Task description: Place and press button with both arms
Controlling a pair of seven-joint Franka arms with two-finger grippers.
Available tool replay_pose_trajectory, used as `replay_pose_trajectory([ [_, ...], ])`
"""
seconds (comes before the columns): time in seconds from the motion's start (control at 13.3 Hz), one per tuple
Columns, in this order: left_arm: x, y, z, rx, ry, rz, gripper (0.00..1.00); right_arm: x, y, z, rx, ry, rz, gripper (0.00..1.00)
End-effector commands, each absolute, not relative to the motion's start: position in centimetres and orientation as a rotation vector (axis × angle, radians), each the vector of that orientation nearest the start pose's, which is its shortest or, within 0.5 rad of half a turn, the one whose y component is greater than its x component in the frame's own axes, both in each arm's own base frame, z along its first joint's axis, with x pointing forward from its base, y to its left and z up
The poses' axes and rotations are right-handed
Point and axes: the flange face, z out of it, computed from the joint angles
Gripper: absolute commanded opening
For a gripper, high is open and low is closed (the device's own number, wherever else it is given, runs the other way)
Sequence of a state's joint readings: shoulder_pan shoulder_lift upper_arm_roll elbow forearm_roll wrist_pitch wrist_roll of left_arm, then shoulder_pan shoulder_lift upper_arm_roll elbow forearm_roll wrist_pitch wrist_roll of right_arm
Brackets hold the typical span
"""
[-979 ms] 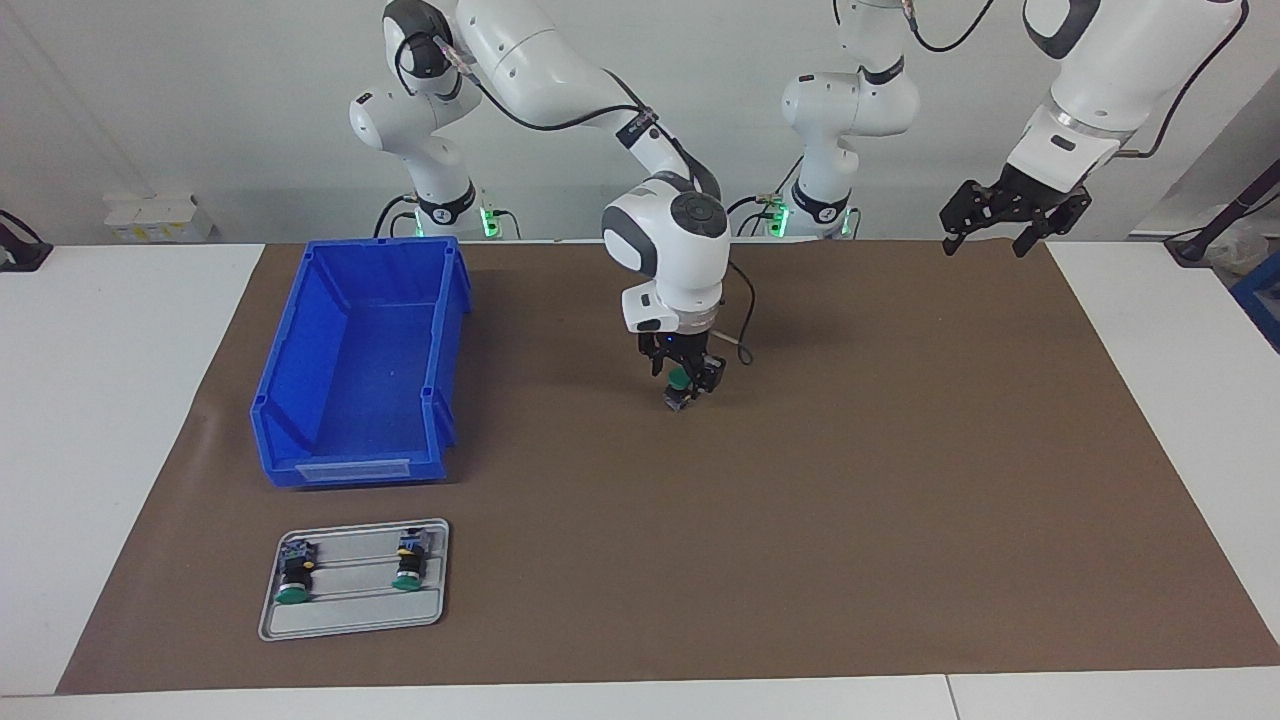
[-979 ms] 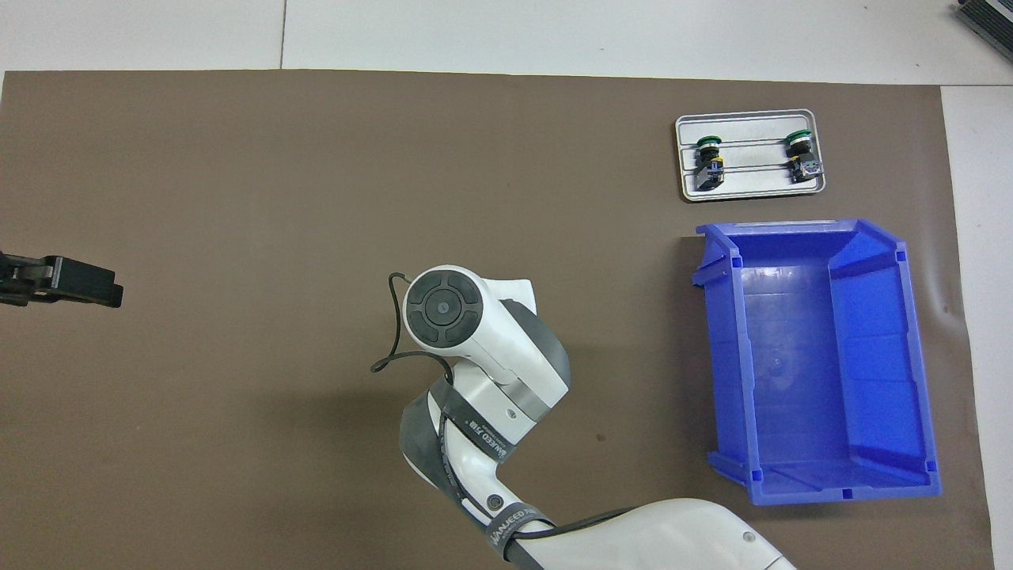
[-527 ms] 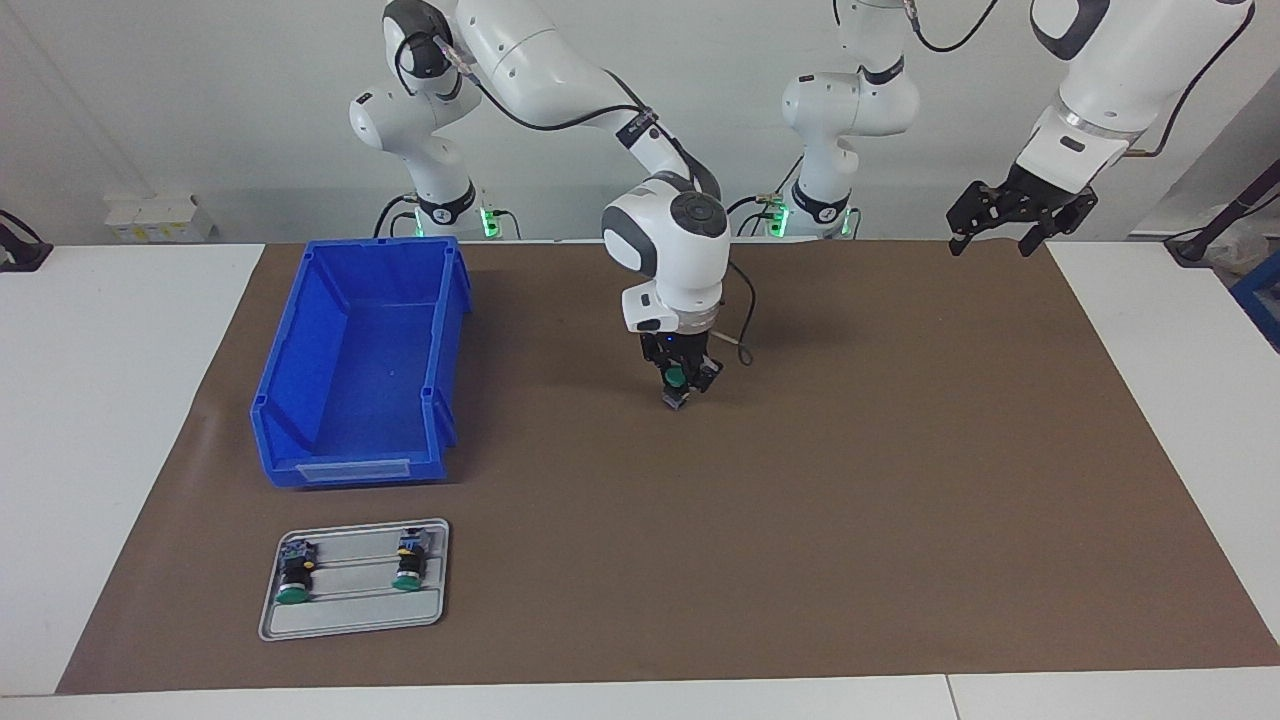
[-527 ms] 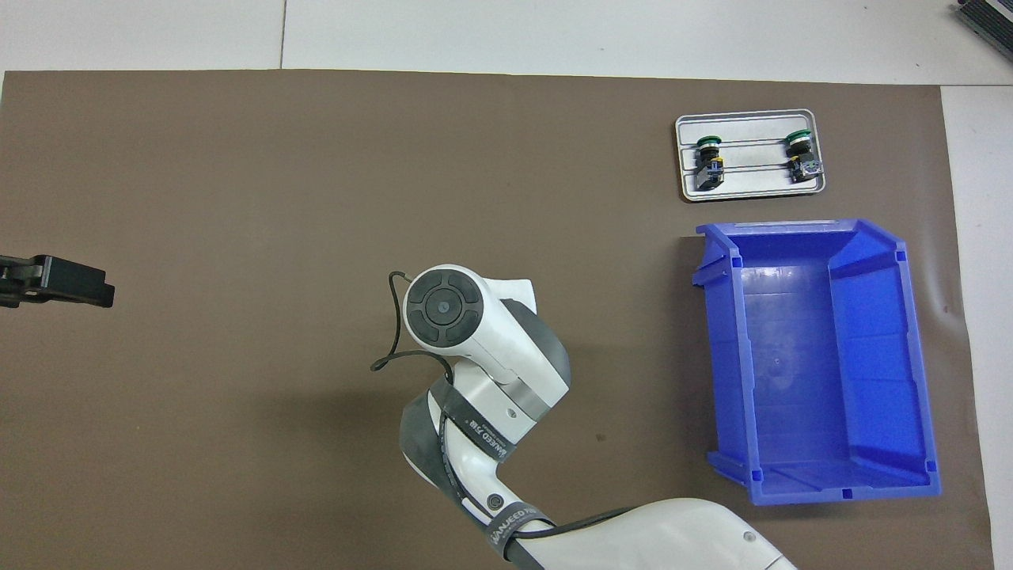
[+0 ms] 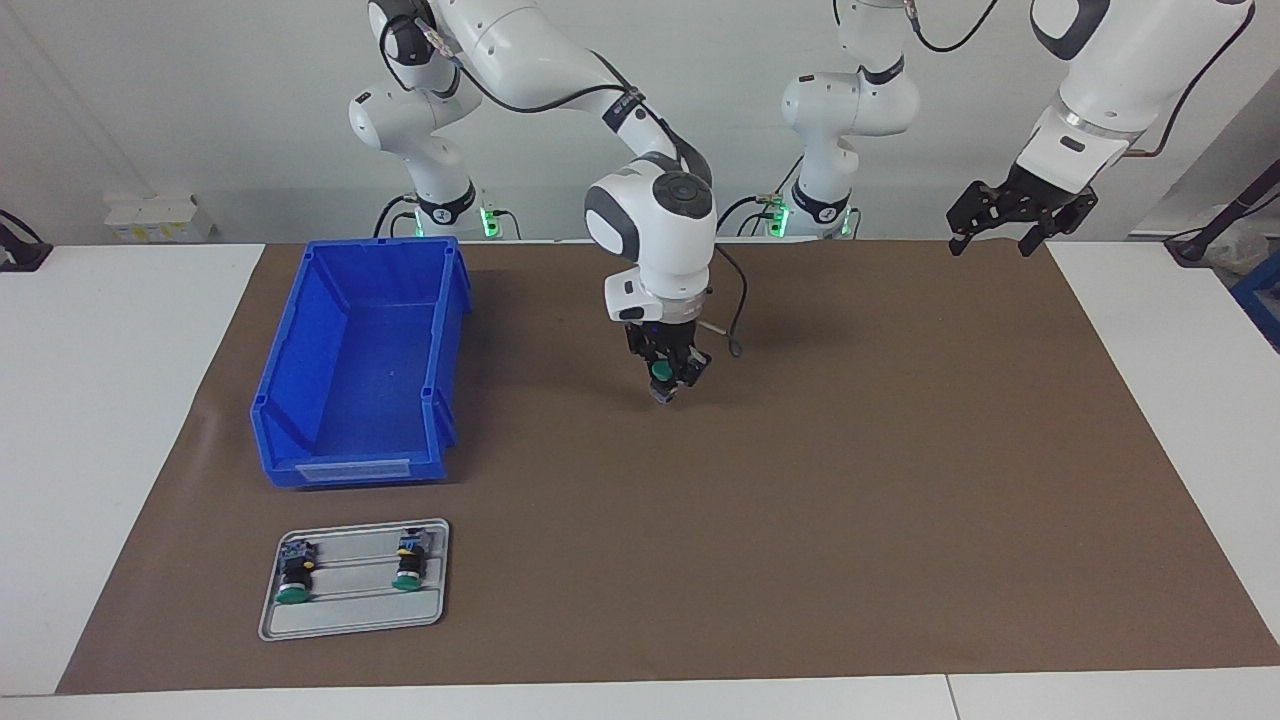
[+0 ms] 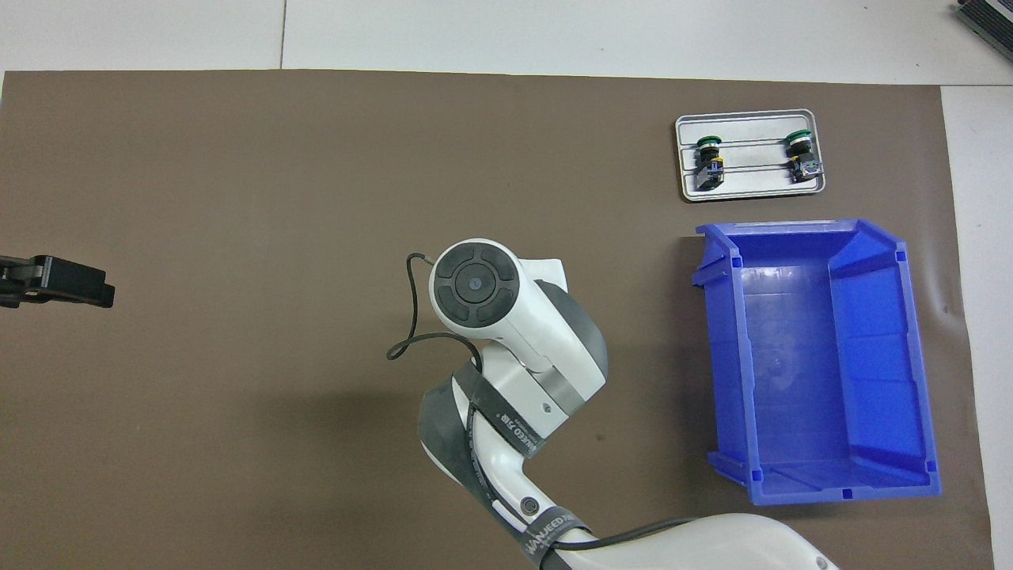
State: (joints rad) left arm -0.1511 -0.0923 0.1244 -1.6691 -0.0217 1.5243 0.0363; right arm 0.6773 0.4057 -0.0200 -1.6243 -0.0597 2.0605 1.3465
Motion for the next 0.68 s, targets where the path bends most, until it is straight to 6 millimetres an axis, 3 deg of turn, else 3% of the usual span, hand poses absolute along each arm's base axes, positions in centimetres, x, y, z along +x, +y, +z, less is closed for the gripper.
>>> replay_pose_trajectory([
  [0.0, 51.5, -1.1, 62.4, -3.16, 0.084, 0.096, 1.0, 52.1, 36.5, 41.5, -3.033, 0.876, -0.08, 0.0],
  [0.3, 51.5, -1.1, 62.4, -3.16, 0.084, 0.096, 1.0, 51.3, 28.8, 44.1, -3.089, 0.674, -0.076, 0.0],
  [0.6, 51.5, -1.1, 62.4, -3.16, 0.084, 0.096, 1.0, 51.6, 21.0, 49.0, -3.136, 0.515, -0.045, 0.0],
])
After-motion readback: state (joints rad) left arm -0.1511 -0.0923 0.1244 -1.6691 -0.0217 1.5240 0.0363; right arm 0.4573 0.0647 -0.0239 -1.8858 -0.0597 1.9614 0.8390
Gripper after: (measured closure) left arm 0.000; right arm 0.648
